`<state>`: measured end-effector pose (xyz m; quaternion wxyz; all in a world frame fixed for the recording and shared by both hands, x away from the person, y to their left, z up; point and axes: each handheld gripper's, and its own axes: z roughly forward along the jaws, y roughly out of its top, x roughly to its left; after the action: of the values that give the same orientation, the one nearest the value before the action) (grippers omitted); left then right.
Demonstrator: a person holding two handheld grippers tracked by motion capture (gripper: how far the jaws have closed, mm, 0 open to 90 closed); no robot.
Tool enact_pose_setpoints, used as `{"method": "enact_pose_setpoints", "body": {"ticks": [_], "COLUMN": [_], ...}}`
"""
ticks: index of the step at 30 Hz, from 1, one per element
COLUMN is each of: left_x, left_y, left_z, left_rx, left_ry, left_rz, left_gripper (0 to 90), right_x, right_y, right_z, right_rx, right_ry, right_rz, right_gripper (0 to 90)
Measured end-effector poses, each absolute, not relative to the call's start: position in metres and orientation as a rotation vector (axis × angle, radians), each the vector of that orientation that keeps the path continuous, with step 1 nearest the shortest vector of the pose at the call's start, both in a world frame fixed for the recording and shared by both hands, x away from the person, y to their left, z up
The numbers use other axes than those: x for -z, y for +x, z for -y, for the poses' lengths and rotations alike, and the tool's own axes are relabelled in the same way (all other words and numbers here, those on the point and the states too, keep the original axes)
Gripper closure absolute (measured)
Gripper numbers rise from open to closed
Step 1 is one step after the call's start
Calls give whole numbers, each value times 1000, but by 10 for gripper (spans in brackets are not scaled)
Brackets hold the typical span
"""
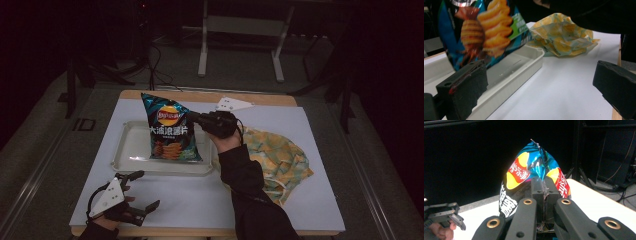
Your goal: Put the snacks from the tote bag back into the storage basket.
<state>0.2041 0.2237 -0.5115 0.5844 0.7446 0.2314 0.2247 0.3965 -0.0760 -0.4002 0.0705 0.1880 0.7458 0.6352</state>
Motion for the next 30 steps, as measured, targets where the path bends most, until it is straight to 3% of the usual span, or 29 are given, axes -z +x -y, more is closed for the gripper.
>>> {"method": "enact_pose_setpoints", "body": {"ticks": [19, 30], "left_x": [513, 513], "left_y": [204, 205], "left_z": [-224, -224], "left_rx": [-522, -514], "left_ry": [1742, 1744], "left_rz": [-542, -540], "left_gripper": [0, 0], "right_x": [452, 458], "right_y": [414, 428], "right_z": [77, 79], "right_rx": [-1845, -1669], "right_ry": [664, 725], "right_rz": [-2367, -2427], "right_gripper": [898, 895]}}
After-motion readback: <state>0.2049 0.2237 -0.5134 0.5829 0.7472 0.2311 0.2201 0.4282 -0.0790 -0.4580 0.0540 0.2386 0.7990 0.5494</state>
